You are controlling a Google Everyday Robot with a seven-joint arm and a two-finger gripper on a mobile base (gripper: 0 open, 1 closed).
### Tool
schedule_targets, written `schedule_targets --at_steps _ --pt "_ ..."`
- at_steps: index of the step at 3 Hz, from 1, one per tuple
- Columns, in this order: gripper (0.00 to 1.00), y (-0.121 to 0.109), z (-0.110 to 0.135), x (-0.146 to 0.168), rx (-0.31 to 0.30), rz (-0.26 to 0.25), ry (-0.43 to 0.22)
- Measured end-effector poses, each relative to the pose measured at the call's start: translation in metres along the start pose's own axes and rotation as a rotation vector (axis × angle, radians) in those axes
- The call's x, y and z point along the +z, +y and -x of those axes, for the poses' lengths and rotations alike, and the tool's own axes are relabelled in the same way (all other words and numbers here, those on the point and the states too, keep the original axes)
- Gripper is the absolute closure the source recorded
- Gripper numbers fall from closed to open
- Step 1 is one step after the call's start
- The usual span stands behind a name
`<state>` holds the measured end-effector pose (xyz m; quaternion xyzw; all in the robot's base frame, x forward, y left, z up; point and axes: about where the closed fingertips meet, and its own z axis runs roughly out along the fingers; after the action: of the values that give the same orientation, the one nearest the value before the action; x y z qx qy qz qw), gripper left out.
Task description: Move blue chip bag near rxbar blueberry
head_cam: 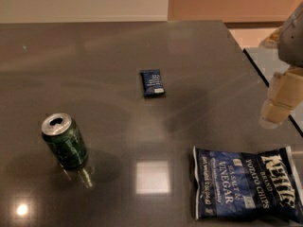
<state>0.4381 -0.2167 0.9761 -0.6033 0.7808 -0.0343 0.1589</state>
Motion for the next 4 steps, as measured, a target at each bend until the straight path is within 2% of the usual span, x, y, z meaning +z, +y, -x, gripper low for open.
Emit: schedule_targets --at_steps 2,3,4 --pt "0.0 0.006 -0.003 -0.001 -0.012 0.009 -0.005" --pt "0.0 0.028 -0.015 -0.003 -0.061 0.04 -0.03" --pt "0.0 0.08 -0.033 0.003 -0.109 0.11 -0.095"
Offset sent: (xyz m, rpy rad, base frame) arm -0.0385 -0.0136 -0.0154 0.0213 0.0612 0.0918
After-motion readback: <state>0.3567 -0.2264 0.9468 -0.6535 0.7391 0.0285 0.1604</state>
